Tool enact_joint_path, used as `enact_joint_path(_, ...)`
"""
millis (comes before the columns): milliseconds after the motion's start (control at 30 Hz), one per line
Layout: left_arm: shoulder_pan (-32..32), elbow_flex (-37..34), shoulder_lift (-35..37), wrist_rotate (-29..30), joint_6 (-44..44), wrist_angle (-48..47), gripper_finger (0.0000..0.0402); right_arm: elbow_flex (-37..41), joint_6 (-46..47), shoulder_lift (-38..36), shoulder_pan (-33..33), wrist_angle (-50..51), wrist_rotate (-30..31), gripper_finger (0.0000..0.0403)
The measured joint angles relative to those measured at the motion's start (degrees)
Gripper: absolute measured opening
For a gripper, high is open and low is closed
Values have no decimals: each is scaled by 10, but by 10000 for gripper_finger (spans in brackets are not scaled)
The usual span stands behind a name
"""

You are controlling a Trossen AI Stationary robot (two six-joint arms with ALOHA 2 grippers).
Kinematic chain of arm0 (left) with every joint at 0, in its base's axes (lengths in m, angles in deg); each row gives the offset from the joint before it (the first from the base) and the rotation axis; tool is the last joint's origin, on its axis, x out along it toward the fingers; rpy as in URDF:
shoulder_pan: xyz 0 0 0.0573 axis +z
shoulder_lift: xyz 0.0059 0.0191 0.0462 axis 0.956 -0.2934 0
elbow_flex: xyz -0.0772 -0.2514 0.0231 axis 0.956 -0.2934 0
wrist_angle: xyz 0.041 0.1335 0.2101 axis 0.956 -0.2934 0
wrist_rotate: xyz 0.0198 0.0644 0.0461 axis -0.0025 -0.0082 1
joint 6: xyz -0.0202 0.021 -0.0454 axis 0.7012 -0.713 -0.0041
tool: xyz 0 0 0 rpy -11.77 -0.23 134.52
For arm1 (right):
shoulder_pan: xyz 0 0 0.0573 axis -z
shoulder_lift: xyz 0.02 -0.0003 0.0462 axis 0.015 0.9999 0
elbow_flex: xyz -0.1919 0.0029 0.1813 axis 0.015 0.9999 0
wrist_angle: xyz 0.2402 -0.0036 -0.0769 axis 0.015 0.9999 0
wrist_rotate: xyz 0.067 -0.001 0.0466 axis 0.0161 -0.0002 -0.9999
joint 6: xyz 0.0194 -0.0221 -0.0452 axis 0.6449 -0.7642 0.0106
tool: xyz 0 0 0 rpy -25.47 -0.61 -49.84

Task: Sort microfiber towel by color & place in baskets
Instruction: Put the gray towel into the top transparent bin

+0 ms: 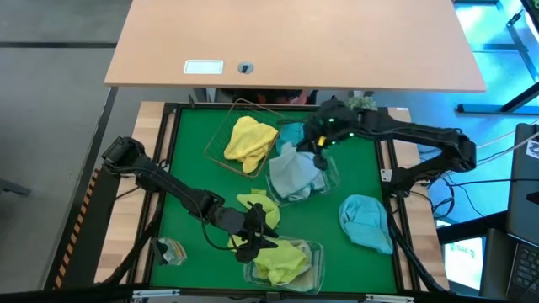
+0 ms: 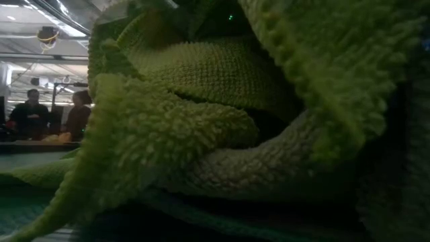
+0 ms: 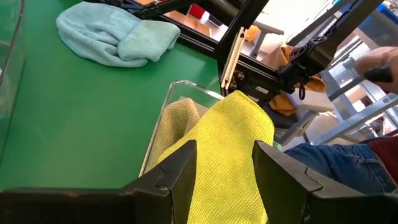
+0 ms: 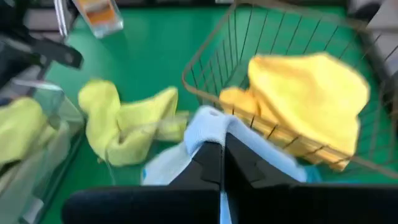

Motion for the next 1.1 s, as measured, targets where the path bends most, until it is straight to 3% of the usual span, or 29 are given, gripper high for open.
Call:
enact_joint_path(533,0,0,0,0,0,0,151,6,-42,145,0,36,0,1)
enact_joint_path(1100,0,0,0,0,2,4,151,167,-44,179,0,-29,29,1)
